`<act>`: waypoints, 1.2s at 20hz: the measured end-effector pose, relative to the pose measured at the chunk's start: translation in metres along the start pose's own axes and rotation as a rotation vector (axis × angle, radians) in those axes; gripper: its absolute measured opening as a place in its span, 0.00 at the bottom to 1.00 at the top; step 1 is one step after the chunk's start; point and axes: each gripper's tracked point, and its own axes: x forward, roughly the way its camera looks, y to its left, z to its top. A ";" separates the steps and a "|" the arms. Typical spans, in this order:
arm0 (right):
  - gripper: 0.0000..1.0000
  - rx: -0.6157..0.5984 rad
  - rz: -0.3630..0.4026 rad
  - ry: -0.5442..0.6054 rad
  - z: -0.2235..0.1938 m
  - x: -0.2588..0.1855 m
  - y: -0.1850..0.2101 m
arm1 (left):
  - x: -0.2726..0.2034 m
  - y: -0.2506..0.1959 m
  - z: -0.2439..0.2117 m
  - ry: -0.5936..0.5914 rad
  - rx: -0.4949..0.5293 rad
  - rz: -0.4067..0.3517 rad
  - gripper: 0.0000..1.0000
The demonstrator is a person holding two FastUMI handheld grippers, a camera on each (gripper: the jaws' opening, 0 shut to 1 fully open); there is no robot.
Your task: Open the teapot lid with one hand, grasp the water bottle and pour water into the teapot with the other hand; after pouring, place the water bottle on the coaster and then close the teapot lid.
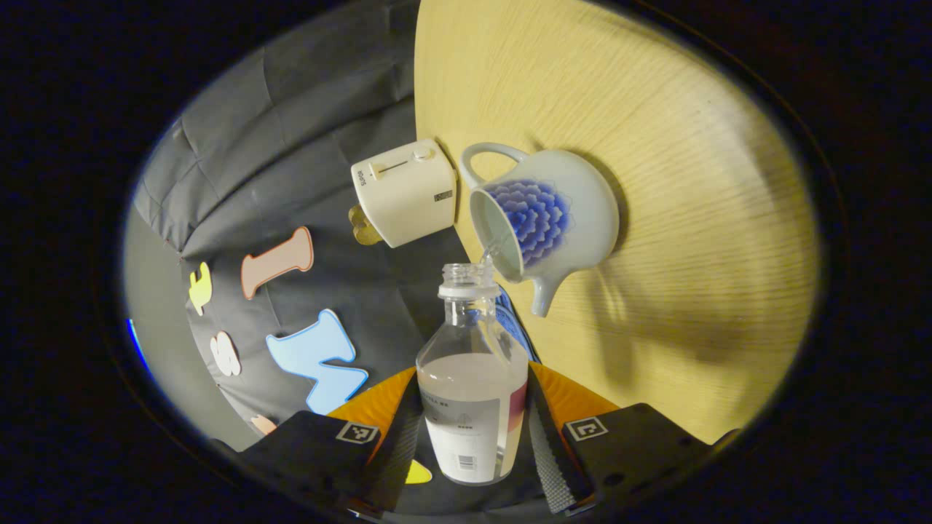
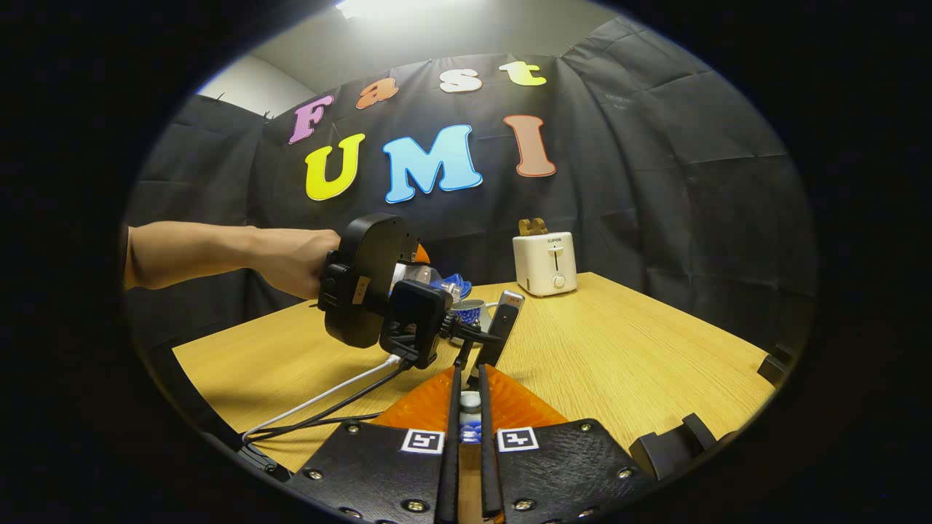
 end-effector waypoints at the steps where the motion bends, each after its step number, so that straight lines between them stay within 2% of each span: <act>1: 0.12 -0.001 0.000 -0.001 0.000 0.000 0.000 | -0.001 -0.001 -0.001 0.006 0.014 -0.003 0.84; 24: 0.12 0.001 0.000 0.001 0.002 0.000 -0.002 | -0.002 0.025 0.004 -0.003 0.201 0.003 0.84</act>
